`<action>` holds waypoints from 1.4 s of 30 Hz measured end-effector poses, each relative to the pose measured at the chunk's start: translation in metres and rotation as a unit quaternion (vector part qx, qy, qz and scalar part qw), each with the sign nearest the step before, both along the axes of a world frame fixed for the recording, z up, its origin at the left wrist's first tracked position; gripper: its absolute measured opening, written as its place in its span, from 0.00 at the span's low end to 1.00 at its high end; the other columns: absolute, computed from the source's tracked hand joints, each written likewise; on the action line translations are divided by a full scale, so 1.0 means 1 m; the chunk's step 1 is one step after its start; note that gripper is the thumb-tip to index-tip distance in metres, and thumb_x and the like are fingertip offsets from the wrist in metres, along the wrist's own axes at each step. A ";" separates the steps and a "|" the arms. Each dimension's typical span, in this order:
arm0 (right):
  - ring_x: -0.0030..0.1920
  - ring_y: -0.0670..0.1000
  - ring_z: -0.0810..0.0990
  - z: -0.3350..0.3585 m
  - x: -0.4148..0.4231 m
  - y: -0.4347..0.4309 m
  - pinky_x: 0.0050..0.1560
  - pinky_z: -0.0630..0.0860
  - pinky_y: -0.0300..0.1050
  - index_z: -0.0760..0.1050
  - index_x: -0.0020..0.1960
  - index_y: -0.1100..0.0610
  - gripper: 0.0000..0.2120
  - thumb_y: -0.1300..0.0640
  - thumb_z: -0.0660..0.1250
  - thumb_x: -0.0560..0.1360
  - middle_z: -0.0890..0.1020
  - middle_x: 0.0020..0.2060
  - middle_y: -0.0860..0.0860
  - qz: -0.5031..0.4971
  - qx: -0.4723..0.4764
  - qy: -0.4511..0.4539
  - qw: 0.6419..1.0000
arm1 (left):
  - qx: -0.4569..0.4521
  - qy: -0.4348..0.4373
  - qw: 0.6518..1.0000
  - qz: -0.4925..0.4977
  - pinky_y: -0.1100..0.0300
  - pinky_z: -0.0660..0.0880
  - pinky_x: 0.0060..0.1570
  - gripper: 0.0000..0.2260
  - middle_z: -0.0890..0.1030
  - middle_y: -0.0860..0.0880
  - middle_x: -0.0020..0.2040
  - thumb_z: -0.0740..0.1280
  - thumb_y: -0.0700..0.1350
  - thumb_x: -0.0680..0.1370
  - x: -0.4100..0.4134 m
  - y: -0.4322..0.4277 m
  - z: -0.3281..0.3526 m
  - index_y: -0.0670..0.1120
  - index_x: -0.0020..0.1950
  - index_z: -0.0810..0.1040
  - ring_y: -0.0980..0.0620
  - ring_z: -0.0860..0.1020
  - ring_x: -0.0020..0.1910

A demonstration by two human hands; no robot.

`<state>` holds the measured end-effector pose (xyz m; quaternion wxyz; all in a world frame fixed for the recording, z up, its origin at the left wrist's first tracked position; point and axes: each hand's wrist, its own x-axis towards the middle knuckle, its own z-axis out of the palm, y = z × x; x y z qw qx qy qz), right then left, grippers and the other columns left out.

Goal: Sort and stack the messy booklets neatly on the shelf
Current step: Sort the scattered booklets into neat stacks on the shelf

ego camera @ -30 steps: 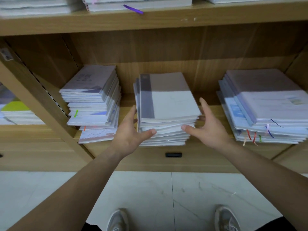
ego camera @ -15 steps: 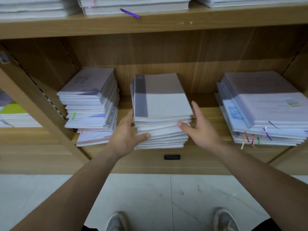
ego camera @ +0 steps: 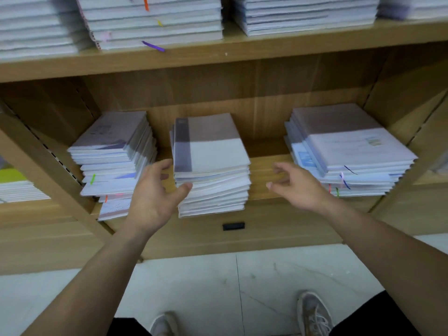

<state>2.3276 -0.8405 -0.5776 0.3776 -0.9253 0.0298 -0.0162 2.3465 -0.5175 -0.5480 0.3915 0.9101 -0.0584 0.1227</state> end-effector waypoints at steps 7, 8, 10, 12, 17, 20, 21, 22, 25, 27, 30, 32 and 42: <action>0.55 0.48 0.80 0.015 -0.048 -0.070 0.54 0.78 0.46 0.75 0.68 0.55 0.21 0.51 0.71 0.76 0.75 0.61 0.48 -0.067 -0.018 -0.059 0.996 | 0.075 -0.004 0.989 -0.127 0.55 0.77 0.58 0.24 0.72 0.57 0.65 0.72 0.55 0.75 -0.046 -0.099 0.002 0.55 0.69 0.70 0.59 0.74 0.60; 0.55 0.49 0.80 0.012 -0.055 -0.082 0.55 0.78 0.47 0.75 0.68 0.55 0.22 0.51 0.71 0.77 0.75 0.61 0.49 -0.079 -0.025 -0.059 0.995 | 0.082 0.011 0.986 -0.144 0.55 0.77 0.59 0.24 0.72 0.57 0.66 0.72 0.55 0.75 -0.049 -0.116 -0.004 0.55 0.69 0.70 0.59 0.74 0.60; 0.58 0.52 0.80 0.001 -0.069 -0.109 0.57 0.77 0.46 0.74 0.69 0.56 0.23 0.52 0.72 0.76 0.75 0.64 0.51 -0.107 -0.043 -0.043 0.992 | 0.093 0.055 0.981 -0.160 0.58 0.75 0.61 0.25 0.73 0.56 0.67 0.72 0.55 0.75 -0.053 -0.150 -0.017 0.55 0.70 0.69 0.59 0.73 0.60; 0.60 0.54 0.79 -0.015 -0.080 -0.140 0.60 0.76 0.47 0.72 0.71 0.57 0.26 0.52 0.72 0.76 0.74 0.65 0.53 -0.147 -0.040 -0.015 0.988 | 0.085 0.096 0.978 -0.167 0.58 0.75 0.61 0.27 0.73 0.55 0.68 0.73 0.56 0.75 -0.050 -0.182 -0.034 0.55 0.72 0.68 0.58 0.73 0.61; 0.67 0.55 0.71 -0.037 -0.092 -0.207 0.60 0.67 0.44 0.67 0.72 0.59 0.29 0.51 0.72 0.76 0.72 0.67 0.56 -0.275 0.014 -0.016 0.961 | 0.030 0.124 0.980 -0.155 0.50 0.72 0.67 0.39 0.69 0.51 0.74 0.73 0.61 0.72 -0.026 -0.256 -0.055 0.51 0.78 0.61 0.50 0.71 0.70; 0.70 0.54 0.70 -0.039 -0.083 -0.228 0.66 0.68 0.49 0.65 0.72 0.57 0.31 0.49 0.73 0.75 0.73 0.67 0.53 -0.272 0.088 -0.026 0.958 | -0.018 0.128 0.978 -0.164 0.58 0.69 0.62 0.37 0.71 0.50 0.73 0.73 0.58 0.73 -0.006 -0.288 -0.056 0.49 0.77 0.62 0.47 0.72 0.69; 0.68 0.51 0.72 -0.040 -0.078 -0.232 0.68 0.69 0.51 0.67 0.71 0.54 0.30 0.48 0.74 0.73 0.75 0.67 0.50 -0.261 0.123 -0.041 0.957 | -0.024 0.130 0.977 -0.167 0.57 0.70 0.60 0.37 0.73 0.50 0.72 0.73 0.58 0.73 0.001 -0.296 -0.058 0.49 0.77 0.62 0.47 0.73 0.68; 0.66 0.48 0.75 -0.043 -0.072 -0.236 0.68 0.71 0.53 0.69 0.69 0.52 0.29 0.48 0.75 0.72 0.77 0.65 0.47 -0.253 0.158 -0.054 0.953 | -0.024 0.136 0.976 -0.166 0.57 0.71 0.59 0.37 0.73 0.50 0.71 0.73 0.59 0.74 0.007 -0.303 -0.060 0.49 0.77 0.61 0.46 0.74 0.66; 0.59 0.40 0.78 -0.047 -0.060 -0.240 0.62 0.75 0.43 0.69 0.66 0.48 0.25 0.52 0.76 0.73 0.80 0.59 0.41 -0.223 0.222 -0.073 0.946 | -0.031 0.145 0.978 -0.145 0.58 0.72 0.54 0.39 0.76 0.50 0.66 0.73 0.59 0.73 0.018 -0.318 -0.068 0.49 0.78 0.60 0.48 0.77 0.59; 0.57 0.38 0.78 -0.047 -0.055 -0.239 0.56 0.74 0.36 0.68 0.66 0.47 0.25 0.52 0.75 0.74 0.79 0.58 0.40 -0.220 0.249 -0.085 0.939 | -0.059 0.138 0.978 -0.142 0.56 0.76 0.54 0.41 0.78 0.53 0.63 0.74 0.65 0.68 0.019 -0.324 -0.074 0.52 0.76 0.63 0.51 0.78 0.55; 0.57 0.44 0.80 -0.054 -0.046 -0.241 0.55 0.76 0.41 0.70 0.61 0.47 0.18 0.49 0.73 0.75 0.81 0.56 0.44 -0.253 0.304 -0.120 0.910 | -0.075 0.138 0.978 -0.136 0.47 0.78 0.60 0.49 0.78 0.54 0.66 0.70 0.74 0.59 0.020 -0.331 -0.082 0.53 0.75 0.64 0.50 0.78 0.62; 0.54 0.44 0.81 -0.054 -0.041 -0.241 0.52 0.75 0.42 0.70 0.56 0.46 0.16 0.45 0.73 0.75 0.81 0.53 0.45 -0.275 0.301 -0.142 0.902 | -0.083 0.142 0.976 -0.140 0.48 0.77 0.61 0.45 0.78 0.54 0.66 0.73 0.70 0.63 0.019 -0.339 -0.084 0.52 0.75 0.64 0.51 0.77 0.63; 0.56 0.46 0.81 -0.060 -0.044 -0.251 0.58 0.78 0.48 0.68 0.62 0.50 0.24 0.54 0.76 0.72 0.80 0.54 0.45 -0.239 0.240 -0.120 0.933 | -0.117 0.101 0.969 -0.191 0.55 0.78 0.58 0.28 0.80 0.62 0.59 0.74 0.50 0.75 0.022 -0.350 -0.078 0.58 0.71 0.66 0.57 0.79 0.57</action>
